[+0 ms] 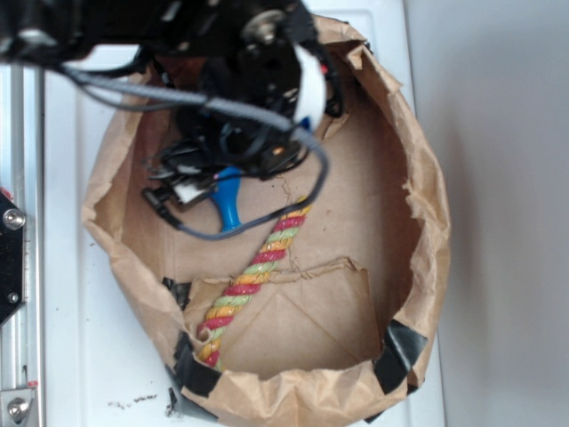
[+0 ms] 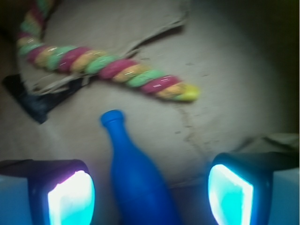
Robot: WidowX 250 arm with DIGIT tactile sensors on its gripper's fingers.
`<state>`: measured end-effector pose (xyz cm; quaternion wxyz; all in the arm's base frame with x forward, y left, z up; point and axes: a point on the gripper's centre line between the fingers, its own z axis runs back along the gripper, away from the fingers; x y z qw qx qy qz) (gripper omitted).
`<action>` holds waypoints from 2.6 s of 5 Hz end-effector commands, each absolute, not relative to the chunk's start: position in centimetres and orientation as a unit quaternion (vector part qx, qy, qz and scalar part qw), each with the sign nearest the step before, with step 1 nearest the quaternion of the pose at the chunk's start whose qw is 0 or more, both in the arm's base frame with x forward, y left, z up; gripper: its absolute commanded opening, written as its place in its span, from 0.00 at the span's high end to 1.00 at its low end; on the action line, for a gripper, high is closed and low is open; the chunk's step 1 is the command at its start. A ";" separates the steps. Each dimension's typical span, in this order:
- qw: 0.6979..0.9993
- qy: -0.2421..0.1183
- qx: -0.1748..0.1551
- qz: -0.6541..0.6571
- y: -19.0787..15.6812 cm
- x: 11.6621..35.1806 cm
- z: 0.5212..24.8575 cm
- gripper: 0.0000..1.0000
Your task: Grab the blue bottle.
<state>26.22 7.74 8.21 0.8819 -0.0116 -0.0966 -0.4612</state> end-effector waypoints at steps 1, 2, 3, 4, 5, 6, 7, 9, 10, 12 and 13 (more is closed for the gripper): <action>0.866 -0.104 0.073 -0.484 7.3 24.1 6.5 0.00; 0.861 -0.090 0.097 -0.492 7.4 23.9 4.7 0.00; 0.861 -0.077 0.110 -0.491 6.5 20.9 3.5 0.00; 0.865 -0.069 0.111 -0.484 7.6 24.3 3.2 0.00; 0.873 -0.080 0.108 -0.470 7.6 24.7 3.7 1.00; 0.872 -0.096 0.091 -0.471 7.2 23.8 5.5 1.00; 0.889 -0.129 0.063 -0.435 7.4 23.7 9.4 1.00; 0.921 -0.168 0.025 -0.351 6.8 24.5 17.2 1.00; 0.944 -0.188 0.044 -0.266 5.4 26.0 18.7 1.00; 0.986 -0.156 0.035 -0.052 4.7 29.4 19.7 1.00; 0.991 -0.124 0.050 0.006 4.0 29.3 19.3 1.00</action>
